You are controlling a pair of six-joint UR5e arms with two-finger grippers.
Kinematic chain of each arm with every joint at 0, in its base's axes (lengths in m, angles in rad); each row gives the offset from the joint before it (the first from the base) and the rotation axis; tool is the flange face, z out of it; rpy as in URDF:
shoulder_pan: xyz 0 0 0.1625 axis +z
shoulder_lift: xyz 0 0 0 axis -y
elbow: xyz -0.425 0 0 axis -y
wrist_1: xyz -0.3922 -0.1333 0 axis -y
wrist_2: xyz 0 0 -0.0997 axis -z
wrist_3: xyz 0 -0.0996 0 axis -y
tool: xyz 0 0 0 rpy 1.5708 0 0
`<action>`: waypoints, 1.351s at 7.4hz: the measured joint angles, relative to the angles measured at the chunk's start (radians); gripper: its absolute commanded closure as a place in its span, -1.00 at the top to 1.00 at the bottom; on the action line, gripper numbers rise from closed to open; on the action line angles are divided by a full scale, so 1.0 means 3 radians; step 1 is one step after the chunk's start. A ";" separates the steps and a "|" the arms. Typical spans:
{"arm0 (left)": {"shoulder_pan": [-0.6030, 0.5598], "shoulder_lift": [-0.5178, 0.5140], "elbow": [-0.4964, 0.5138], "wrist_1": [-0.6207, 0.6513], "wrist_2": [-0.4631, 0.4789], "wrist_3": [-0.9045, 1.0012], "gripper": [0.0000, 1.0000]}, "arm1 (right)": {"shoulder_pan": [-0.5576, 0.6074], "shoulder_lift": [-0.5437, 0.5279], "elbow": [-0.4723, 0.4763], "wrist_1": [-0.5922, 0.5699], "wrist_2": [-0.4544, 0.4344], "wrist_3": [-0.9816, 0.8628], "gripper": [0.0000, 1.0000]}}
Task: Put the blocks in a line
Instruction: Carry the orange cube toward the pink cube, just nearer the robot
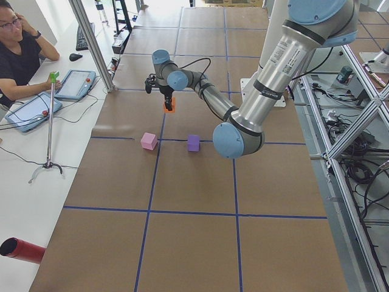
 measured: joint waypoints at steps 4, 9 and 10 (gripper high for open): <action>-0.0456 0.0207 -0.0568 0.0764 -0.0021 0.0879 -1.00 | 0.0000 0.0000 0.0000 0.0000 0.0000 0.0000 1.00; -0.0721 0.0435 0.0119 0.0403 -0.0309 0.1491 -1.00 | 0.0000 0.0000 0.0000 0.0000 0.0000 0.0000 1.00; -0.0681 0.0422 0.0240 0.0220 -0.0349 0.1326 -1.00 | 0.0000 0.0000 0.0000 0.0000 0.0000 0.0000 1.00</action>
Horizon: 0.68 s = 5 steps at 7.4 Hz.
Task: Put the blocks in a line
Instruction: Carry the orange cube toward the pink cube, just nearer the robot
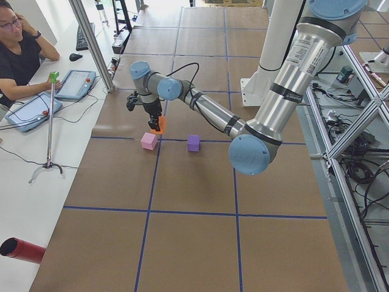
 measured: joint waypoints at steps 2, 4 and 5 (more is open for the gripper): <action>0.0150 0.0005 0.0208 -0.0368 -0.0021 -0.0261 -1.00 | 0.0000 0.0000 0.0000 0.0000 0.0000 0.0000 1.00; 0.0300 0.0024 0.0373 -0.0637 -0.0020 -0.0419 -1.00 | 0.0000 0.0000 0.0000 0.0000 0.0000 0.0000 1.00; 0.0339 0.0031 0.0444 -0.0729 -0.0019 -0.0457 -1.00 | 0.0000 0.0000 0.0000 0.0000 0.0000 0.0000 1.00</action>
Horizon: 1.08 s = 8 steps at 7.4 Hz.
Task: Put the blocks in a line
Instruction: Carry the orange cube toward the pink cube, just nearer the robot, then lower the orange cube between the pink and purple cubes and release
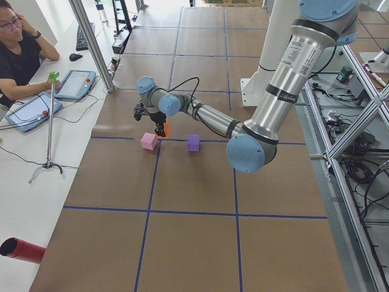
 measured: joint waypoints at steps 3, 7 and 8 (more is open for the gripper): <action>0.0027 0.0005 0.0265 -0.0313 0.0004 -0.0026 -1.00 | 0.0000 0.0001 0.0000 0.0000 0.0000 0.0000 1.00; 0.0048 0.0070 0.0437 -0.0583 0.0011 -0.0027 -1.00 | 0.0000 0.0000 0.0000 0.0000 0.0000 0.0000 1.00; 0.0058 0.0075 0.0452 -0.0599 0.0011 -0.0027 -1.00 | 0.0000 0.0001 0.0000 0.0000 0.0000 0.0000 1.00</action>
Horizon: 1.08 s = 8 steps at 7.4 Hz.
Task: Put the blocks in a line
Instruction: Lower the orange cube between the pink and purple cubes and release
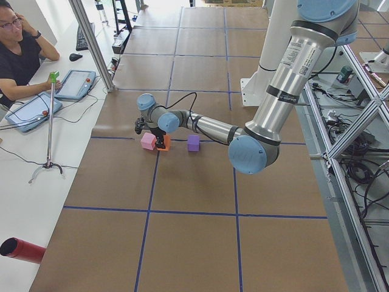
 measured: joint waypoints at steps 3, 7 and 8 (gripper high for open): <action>0.0057 0.0003 -0.0002 -0.0015 -0.0003 -0.0093 -1.00 | 0.0000 0.0000 0.0000 0.0000 0.0000 0.0000 1.00; 0.0086 0.0038 -0.0028 -0.0019 -0.0009 -0.0167 0.29 | 0.0000 -0.0001 0.0000 0.0000 0.0000 0.0000 1.00; 0.0087 0.0044 -0.0024 -0.0019 -0.0010 -0.0168 0.99 | 0.0000 -0.0001 0.0000 0.0000 0.0000 0.0000 1.00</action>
